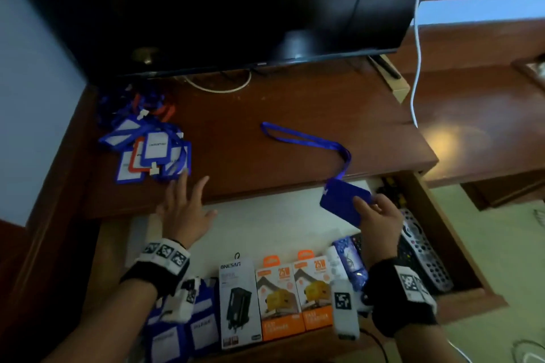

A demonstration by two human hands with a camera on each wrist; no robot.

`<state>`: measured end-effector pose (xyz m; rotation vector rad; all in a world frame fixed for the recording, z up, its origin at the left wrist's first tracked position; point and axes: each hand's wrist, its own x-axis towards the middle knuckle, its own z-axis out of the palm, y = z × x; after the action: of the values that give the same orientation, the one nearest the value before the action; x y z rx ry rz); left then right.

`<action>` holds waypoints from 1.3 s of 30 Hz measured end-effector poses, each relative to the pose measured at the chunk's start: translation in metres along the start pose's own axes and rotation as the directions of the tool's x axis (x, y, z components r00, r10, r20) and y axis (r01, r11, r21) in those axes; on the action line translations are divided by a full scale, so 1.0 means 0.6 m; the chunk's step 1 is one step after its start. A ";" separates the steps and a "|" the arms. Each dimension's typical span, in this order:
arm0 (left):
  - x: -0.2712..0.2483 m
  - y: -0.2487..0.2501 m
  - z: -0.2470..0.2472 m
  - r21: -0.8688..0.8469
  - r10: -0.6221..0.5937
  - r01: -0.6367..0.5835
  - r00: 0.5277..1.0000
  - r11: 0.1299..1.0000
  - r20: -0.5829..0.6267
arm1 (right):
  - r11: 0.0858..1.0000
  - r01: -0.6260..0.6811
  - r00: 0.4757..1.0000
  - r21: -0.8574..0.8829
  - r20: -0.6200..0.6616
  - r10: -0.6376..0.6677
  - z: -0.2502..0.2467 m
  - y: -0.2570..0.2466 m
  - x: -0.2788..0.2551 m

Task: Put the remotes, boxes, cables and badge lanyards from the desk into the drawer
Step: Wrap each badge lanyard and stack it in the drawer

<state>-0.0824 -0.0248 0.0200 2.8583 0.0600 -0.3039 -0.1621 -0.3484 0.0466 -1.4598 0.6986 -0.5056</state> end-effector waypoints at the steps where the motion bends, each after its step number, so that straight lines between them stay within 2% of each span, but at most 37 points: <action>1: -0.016 0.027 0.009 -0.107 0.062 -0.063 0.998 0.992 -0.011 | 0.999 0.019 0.999 -0.026 0.027 -0.018 0.000 0.005 -0.007; 2: -0.030 0.057 0.014 -0.268 0.106 -0.097 0.994 0.959 0.022 | 0.997 0.042 0.997 -0.066 0.070 -0.037 0.002 0.007 -0.016; 3: -0.043 0.091 0.016 -0.455 0.129 -0.068 0.986 0.888 0.104 | 0.990 0.076 0.991 -0.119 0.123 -0.062 0.004 0.010 -0.023; 5: -0.070 0.159 0.013 -0.721 0.168 0.133 0.929 0.681 0.330 | 0.953 0.180 0.966 -0.246 0.227 -0.124 0.008 0.011 -0.035; 7: -0.089 0.215 0.006 -0.794 0.217 0.307 0.854 0.525 0.473 | 0.894 0.312 0.922 -0.323 0.332 -0.201 0.010 0.007 -0.048; 8: -0.093 0.234 0.006 -0.814 0.243 0.342 0.836 0.469 0.492 | 0.849 0.402 0.879 -0.343 0.403 -0.253 0.009 0.004 -0.054; 10: -0.099 0.258 0.013 -0.836 0.242 0.386 0.833 0.390 0.498 | 0.746 0.564 0.757 -0.355 0.584 -0.294 0.004 0.001 -0.062; 11: -0.101 0.262 0.019 -0.838 0.212 0.407 0.840 0.364 0.500 | 0.704 0.615 0.693 -0.355 0.669 -0.267 -0.002 0.002 -0.063; 13: -0.110 0.268 0.037 -0.844 0.151 0.430 0.857 0.320 0.493 | 0.663 0.662 0.601 -0.351 0.776 -0.189 -0.017 0.001 -0.063; 14: -0.115 0.268 0.047 -0.856 0.132 0.434 0.866 0.280 0.482 | 0.682 0.647 0.574 -0.341 0.806 -0.141 -0.027 -0.001 -0.063; 15: -0.121 0.268 0.056 -0.870 0.119 0.434 0.875 0.235 0.469 | 0.731 0.596 0.570 -0.332 0.816 -0.095 -0.036 -0.003 -0.063; 16: -0.126 0.269 0.062 -0.879 0.111 0.428 0.883 0.210 0.457 | 0.796 0.515 0.590 -0.318 0.805 -0.060 -0.043 -0.005 -0.061; 19: -0.138 0.273 0.064 -0.882 0.139 0.400 0.887 0.248 0.441 | 0.932 0.277 0.720 -0.234 0.693 -0.040 -0.053 0.002 -0.040; 21: -0.142 0.278 0.061 -0.874 0.197 0.393 0.869 0.286 0.454 | 0.975 0.165 0.747 -0.146 0.664 -0.027 -0.050 0.008 -0.021; 24: -0.150 0.285 0.056 -0.870 0.281 0.386 0.837 0.306 0.470 | 0.997 0.019 0.716 -0.080 0.697 0.042 -0.046 0.003 0.001; 27: -0.162 0.286 0.051 -0.885 0.344 0.399 0.818 0.239 0.461 | 0.993 -0.071 0.640 -0.095 0.759 0.118 -0.040 -0.003 0.016; 29: -0.172 0.282 0.050 -0.903 0.346 0.397 0.834 0.164 0.429 | 0.971 -0.194 0.559 -0.139 0.798 0.226 -0.034 -0.001 0.016; 31: -0.179 0.273 0.049 -0.922 0.318 0.374 0.866 0.103 0.387 | 0.949 -0.262 0.511 -0.177 0.809 0.291 -0.033 0.006 0.004; 36: -0.185 0.246 0.036 -0.948 0.266 0.318 0.914 0.001 0.307 | 0.965 -0.228 0.535 -0.131 0.811 0.236 -0.028 0.010 -0.028; 39: -0.183 0.240 0.016 -0.958 0.279 0.274 0.929 -0.080 0.242 | 0.975 -0.196 0.540 -0.102 0.819 0.194 -0.014 -0.007 -0.042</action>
<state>-0.1818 -0.1673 0.0714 1.1198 0.1357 -0.5080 -0.1856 -0.3372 0.0538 -1.3892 0.0738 0.3896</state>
